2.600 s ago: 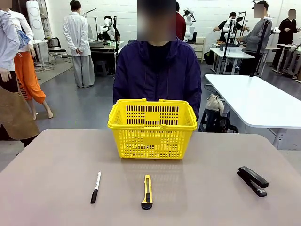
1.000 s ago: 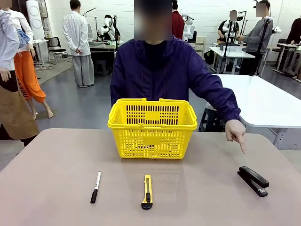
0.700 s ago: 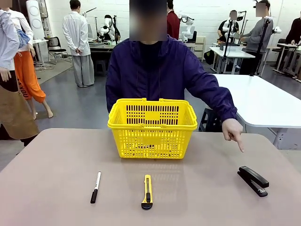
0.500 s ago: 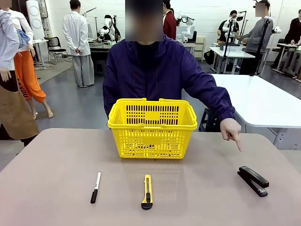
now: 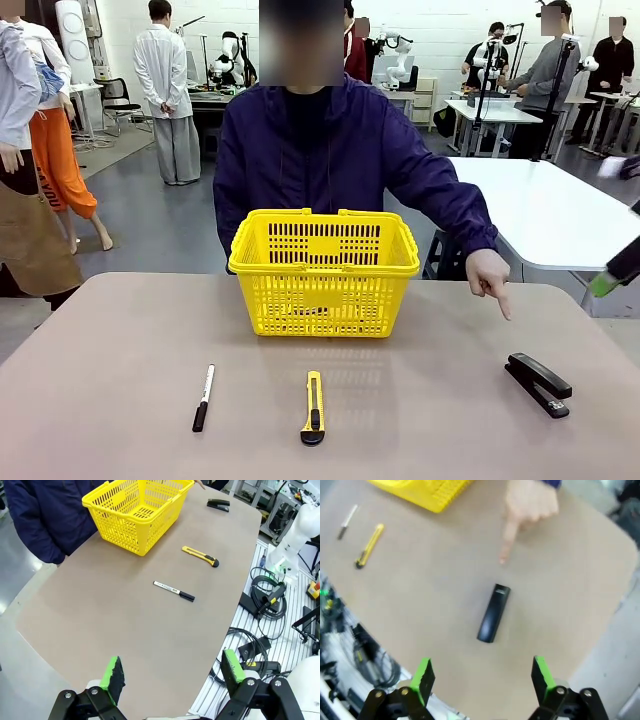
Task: Place the items the person wants into the basket.
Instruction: Pick up the item the person points to and place it in the Market Basket.
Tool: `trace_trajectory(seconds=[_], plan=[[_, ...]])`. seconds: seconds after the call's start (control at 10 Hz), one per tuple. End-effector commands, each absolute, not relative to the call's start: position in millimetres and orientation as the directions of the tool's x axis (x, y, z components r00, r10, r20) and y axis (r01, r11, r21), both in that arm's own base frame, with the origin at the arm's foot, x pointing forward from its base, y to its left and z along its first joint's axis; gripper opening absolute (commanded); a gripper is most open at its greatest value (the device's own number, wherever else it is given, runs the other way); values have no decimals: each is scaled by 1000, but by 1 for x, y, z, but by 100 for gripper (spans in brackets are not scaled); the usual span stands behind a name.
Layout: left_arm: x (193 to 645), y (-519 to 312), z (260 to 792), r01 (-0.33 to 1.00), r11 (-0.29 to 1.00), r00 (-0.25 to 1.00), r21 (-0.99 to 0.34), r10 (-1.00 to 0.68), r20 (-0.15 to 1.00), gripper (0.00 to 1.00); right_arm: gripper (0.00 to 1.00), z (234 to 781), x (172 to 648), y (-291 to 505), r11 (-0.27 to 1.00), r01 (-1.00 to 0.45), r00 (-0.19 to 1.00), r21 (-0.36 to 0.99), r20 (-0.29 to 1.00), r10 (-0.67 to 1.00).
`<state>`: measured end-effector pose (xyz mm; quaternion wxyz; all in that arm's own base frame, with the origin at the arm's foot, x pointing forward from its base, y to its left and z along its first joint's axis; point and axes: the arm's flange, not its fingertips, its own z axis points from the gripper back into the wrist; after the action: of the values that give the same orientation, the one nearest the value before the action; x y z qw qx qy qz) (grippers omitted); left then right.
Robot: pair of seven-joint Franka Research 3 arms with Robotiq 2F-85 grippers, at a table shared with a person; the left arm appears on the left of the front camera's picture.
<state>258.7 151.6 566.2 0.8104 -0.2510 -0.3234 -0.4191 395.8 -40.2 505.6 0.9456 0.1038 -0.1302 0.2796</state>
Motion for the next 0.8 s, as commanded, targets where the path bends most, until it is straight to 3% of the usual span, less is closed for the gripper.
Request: trace_trajectory(seconds=[0.0,0.7], plan=[[259,154,567,853,506,416,-126,-515,750,100,100,478,421,-30,878,-470,873,93,197,446],[259,154,567,853,506,416,-126,-515,750,100,100,381,451,6,865,-502,865,28,26,501]])
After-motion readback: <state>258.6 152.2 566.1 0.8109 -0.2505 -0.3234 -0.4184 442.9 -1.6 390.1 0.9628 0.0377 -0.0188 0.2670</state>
